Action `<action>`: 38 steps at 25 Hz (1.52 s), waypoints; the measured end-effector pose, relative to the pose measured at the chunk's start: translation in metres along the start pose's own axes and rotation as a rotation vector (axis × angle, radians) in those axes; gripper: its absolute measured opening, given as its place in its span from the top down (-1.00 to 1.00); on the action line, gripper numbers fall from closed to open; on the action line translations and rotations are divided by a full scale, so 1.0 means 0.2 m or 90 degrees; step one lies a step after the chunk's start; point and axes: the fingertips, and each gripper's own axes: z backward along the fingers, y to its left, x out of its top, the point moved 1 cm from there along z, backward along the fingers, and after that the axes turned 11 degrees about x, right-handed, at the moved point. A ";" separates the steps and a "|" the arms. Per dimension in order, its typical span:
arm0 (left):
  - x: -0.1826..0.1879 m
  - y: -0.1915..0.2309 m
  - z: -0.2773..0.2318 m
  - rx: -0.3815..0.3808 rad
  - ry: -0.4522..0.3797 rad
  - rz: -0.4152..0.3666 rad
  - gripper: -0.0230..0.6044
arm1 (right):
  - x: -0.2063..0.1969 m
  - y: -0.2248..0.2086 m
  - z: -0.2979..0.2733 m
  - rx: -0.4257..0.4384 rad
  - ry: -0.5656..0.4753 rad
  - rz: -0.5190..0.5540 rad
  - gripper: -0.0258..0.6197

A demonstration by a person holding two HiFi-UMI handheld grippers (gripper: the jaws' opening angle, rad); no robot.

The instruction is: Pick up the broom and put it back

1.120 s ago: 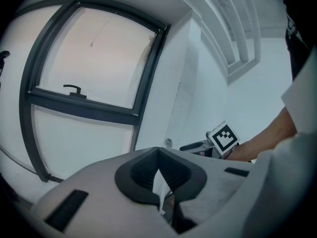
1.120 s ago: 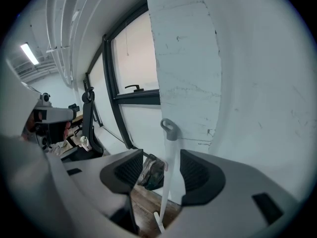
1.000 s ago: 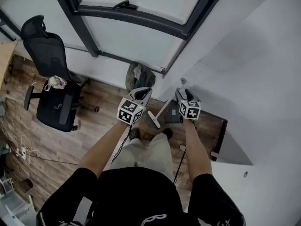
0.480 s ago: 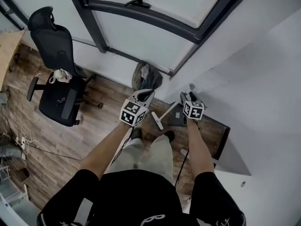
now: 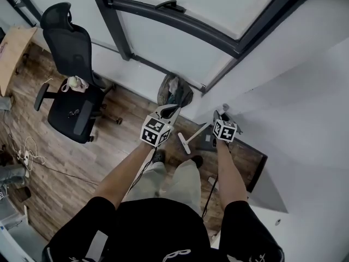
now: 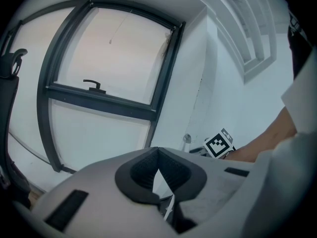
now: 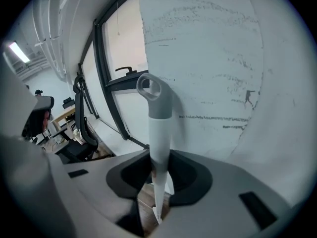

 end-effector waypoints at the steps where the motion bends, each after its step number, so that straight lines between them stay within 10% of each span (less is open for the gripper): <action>1: 0.00 0.00 0.00 0.000 0.001 0.001 0.87 | 0.00 0.01 0.00 0.002 0.001 0.001 0.55; 38: 0.17 -0.25 0.32 -0.078 -0.026 -0.073 0.87 | -0.23 0.34 0.76 -0.025 -0.048 0.015 0.56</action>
